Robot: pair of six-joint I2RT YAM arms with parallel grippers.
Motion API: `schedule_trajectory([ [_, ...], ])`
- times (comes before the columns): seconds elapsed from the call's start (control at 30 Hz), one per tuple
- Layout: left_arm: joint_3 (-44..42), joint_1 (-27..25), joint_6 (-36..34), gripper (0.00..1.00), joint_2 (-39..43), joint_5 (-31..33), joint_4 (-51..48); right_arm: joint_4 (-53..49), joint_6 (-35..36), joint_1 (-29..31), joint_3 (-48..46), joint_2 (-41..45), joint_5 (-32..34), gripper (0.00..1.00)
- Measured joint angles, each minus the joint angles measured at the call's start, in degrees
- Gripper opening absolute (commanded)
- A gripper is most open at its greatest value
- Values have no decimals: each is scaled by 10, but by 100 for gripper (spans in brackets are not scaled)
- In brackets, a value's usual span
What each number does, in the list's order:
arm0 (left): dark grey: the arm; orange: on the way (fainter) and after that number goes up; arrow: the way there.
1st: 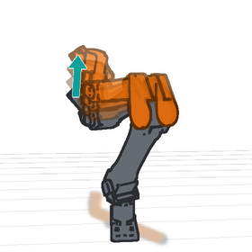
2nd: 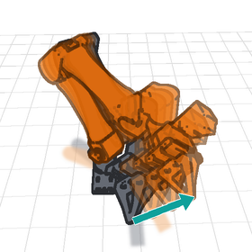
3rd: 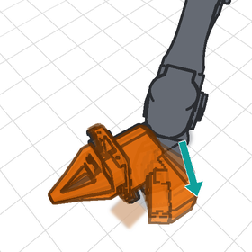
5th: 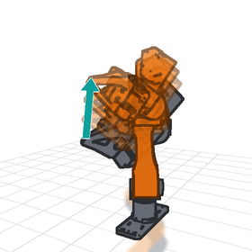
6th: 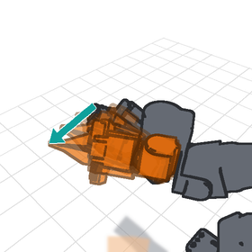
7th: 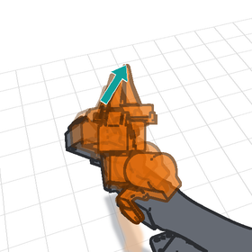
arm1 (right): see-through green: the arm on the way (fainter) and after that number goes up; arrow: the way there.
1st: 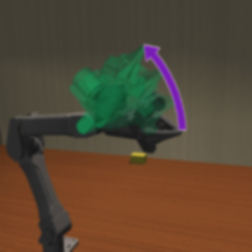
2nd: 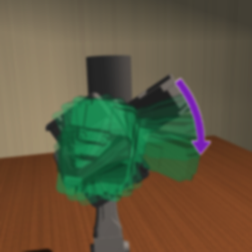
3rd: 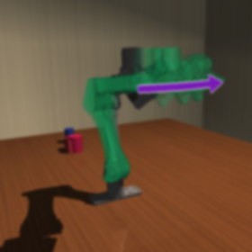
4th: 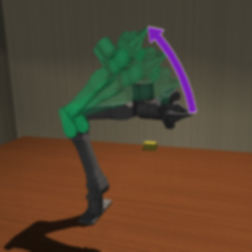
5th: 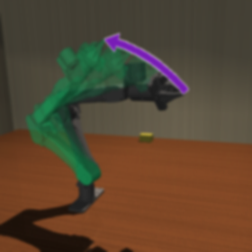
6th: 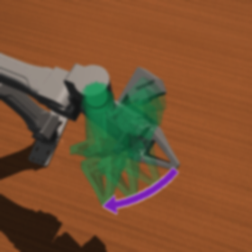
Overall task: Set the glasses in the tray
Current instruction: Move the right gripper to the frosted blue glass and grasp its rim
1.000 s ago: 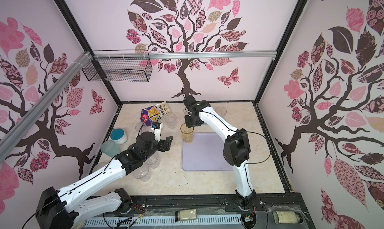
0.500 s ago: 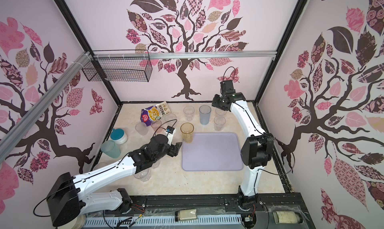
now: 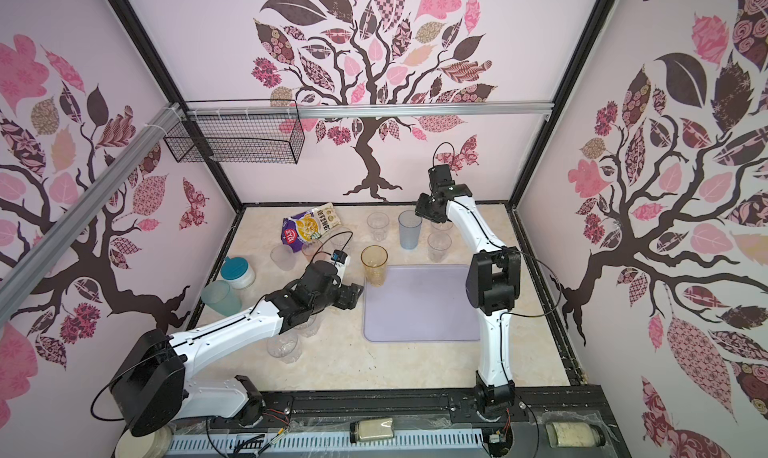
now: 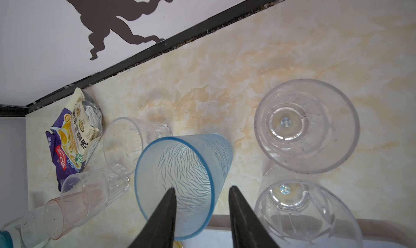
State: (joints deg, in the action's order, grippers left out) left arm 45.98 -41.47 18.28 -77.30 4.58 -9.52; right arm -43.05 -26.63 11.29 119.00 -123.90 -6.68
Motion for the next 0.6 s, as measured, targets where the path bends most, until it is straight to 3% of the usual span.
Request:
schedule_trajectory([
  [0.27,0,15,23,79,-4,-25,-2,-1,0,0,0,-31,-6,30],
  [0.6,0,16,25,79,-1,-3,-23,-7,14,10,2,-37,14,11],
])
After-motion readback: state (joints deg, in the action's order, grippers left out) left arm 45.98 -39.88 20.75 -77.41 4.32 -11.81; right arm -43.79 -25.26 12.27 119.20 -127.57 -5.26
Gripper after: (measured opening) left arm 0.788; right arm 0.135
